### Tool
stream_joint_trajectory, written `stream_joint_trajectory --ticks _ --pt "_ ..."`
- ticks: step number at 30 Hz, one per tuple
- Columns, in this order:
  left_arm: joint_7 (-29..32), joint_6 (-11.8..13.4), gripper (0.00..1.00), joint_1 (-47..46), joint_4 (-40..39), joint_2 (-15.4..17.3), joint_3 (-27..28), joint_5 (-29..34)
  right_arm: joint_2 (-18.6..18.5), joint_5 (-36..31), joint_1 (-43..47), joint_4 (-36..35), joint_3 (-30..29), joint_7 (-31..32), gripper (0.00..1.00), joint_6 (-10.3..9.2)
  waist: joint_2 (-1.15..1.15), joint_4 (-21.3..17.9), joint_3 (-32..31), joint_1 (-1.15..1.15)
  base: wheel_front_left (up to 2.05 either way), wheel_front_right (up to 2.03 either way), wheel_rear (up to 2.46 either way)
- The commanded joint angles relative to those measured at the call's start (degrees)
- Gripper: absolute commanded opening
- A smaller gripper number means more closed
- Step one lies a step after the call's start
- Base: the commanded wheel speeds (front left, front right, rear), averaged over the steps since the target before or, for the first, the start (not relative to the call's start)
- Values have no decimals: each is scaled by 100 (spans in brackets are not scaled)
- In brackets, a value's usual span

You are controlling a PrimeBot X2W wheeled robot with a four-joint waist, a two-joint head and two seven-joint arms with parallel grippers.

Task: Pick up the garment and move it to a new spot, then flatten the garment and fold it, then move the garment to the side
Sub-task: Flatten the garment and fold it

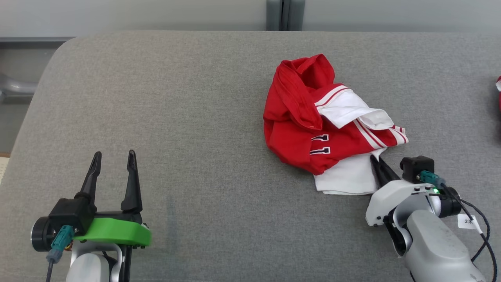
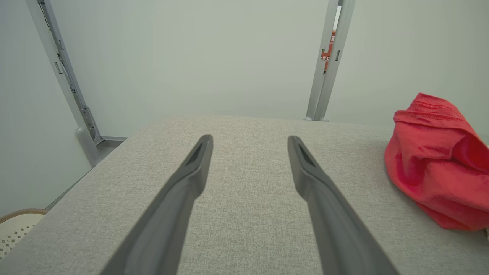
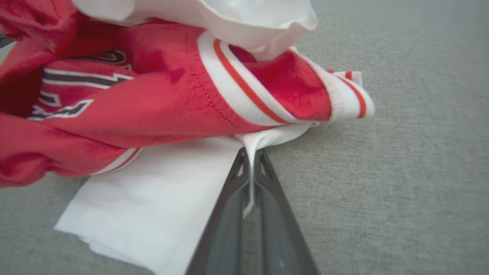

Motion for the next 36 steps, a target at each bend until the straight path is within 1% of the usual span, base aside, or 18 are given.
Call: stream_joint_trajectory --ticks 1,6,11,15,17,18,19,20,30,36 --pt "-16 -13 100 77 16 -20 25 21 -100 36 113 -106 -27 -42 0 -13 0 -139 -95 0 0 0 0" --pt "-17 -24 100 153 25 -33 54 37 -438 122 378 -588 -167 -43 0 -12 0 -342 -206 0 0 0 0" --pt "-16 -30 100 209 3 -44 76 45 -712 225 885 -1075 -506 8 0 -12 0 -465 -262 0 0 0 0" --pt "-17 -36 100 258 -9 -48 110 56 -753 259 1347 -1433 -844 145 0 -12 0 -535 -307 0 0 0 0" --pt "-16 -36 100 290 -30 -53 145 61 -656 300 1575 -1661 -978 259 0 -12 0 -586 -327 0 0 0 0" --pt "-16 -36 100 296 -37 -55 152 58 -607 317 1656 -1780 -1021 306 10 -12 0 -607 -329 0 0 0 0" --pt "-17 -38 100 299 -35 -59 154 54 -591 298 1715 -1912 -1044 317 85 -12 0 -629 -333 0 0 0 0" --pt "-16 -39 100 301 -30 -60 145 55 -564 284 1753 -2005 -1065 338 100 -12 0 -641 -335 0 0 0 0" --pt "-17 -38 100 307 -20 -66 144 117 -228 13 1914 -2998 -1126 214 100 -12 0 -747 -458 0 0 0 0" --pt "-16 -42 100 333 -33 -72 107 129 -88 -28 1865 -3284 -735 220 100 -11 0 -722 -468 0 0 0 0"
